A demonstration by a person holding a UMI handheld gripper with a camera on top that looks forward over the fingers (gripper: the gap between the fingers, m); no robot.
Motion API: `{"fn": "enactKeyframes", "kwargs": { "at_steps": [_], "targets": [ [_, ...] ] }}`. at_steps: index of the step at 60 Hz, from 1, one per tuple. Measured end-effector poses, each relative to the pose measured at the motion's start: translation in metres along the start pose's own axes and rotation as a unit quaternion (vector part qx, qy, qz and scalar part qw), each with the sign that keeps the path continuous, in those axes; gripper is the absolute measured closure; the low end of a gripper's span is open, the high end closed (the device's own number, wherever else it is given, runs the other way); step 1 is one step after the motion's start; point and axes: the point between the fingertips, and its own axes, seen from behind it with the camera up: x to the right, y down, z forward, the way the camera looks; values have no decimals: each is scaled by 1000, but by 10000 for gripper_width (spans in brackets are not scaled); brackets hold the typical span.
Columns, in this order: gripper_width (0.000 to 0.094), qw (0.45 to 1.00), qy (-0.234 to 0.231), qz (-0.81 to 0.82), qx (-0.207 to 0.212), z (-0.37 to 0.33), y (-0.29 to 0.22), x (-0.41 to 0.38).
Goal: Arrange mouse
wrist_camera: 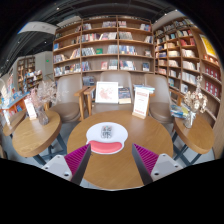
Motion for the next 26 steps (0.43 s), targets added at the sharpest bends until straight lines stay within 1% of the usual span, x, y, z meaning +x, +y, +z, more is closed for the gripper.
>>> {"fn": "enactKeyframes", "kwargs": {
  "at_steps": [3, 8, 16, 22, 26],
  "targets": [
    [88, 1000, -5, -3, 7, -36, 8, 0],
    [87, 1000, -2, -9, 14, -83, 26, 4],
    [83, 1000, 9, -8, 16, -134, 56, 14],
    [85, 1000, 7, -4, 7, -147, 73, 16],
    [81, 1000, 20, -3, 12, -151, 77, 23]
  ]
}}
